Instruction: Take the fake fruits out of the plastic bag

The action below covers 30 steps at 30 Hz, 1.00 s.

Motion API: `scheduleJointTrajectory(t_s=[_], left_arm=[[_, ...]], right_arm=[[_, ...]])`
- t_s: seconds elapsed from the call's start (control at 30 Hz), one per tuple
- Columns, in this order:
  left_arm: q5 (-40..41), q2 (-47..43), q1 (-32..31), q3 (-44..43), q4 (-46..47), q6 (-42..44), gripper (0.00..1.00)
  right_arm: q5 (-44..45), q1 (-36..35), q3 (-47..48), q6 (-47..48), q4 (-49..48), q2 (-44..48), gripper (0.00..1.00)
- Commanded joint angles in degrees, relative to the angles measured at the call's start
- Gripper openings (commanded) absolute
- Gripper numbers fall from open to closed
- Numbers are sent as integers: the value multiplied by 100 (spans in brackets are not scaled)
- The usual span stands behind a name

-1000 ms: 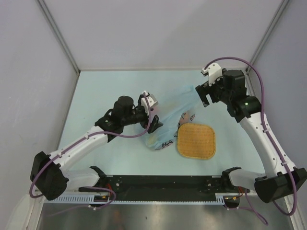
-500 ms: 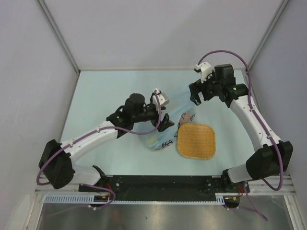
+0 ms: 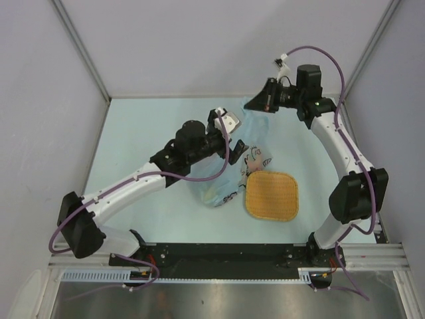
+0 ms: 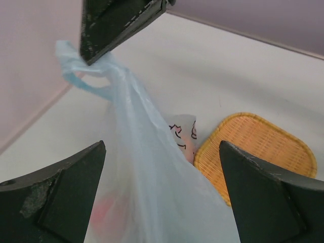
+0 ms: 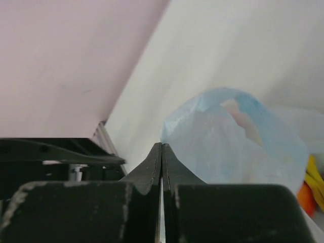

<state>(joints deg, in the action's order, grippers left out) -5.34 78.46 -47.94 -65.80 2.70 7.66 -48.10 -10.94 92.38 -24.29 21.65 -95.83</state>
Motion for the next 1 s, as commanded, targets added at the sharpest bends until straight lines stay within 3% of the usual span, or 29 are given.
scheduleJointTrajectory(t_s=[0.0, 0.17, 0.3, 0.5, 0.57, 0.6, 0.63, 0.67, 0.73, 0.77, 0.83, 0.9, 0.97], left_arm=[[279, -103, -5, -450, 3, 377, 100], [200, 134, -5, -609, 177, 500, 100], [1121, 512, 4, -741, 406, 508, 100], [1000, 1240, 13, -820, 1022, 614, 100], [984, 1461, 74, -996, 900, 491, 89], [852, 1558, 127, -1031, 873, 412, 79], [555, 1550, 206, -1075, 794, 368, 36], [465, 1515, 215, -1084, 733, 411, 0], [334, 1191, 259, -945, 471, 577, 0], [123, 1007, 311, -848, 355, 613, 0], [-499, 403, 521, -437, 31, 675, 0], [-713, 31, 619, -84, -129, 815, 0], [-836, -426, 672, 409, -226, 1184, 0]], right_arm=[[-798, -154, 448, -743, -1022, 38, 0], [-1087, -145, 457, -647, -1215, 223, 0], [-1315, -145, 378, -664, -1286, 170, 0], [-1439, 65, 246, -734, -1251, 188, 0], [-1501, 170, 141, -935, -1355, 179, 2], [-1544, 336, 79, -998, -1391, 179, 11], [-1545, 434, 35, -1024, -1435, 153, 41], [-1510, 574, 9, -920, -1409, 126, 63], [-1151, 978, 26, -552, -1095, -5, 99], [-958, 1049, 95, -306, -893, -110, 100], [-194, 1226, 481, 1097, 17, -488, 100], [856, 1112, 745, 2937, 566, -743, 100], [1354, 726, 826, 3893, 814, -1086, 100]])
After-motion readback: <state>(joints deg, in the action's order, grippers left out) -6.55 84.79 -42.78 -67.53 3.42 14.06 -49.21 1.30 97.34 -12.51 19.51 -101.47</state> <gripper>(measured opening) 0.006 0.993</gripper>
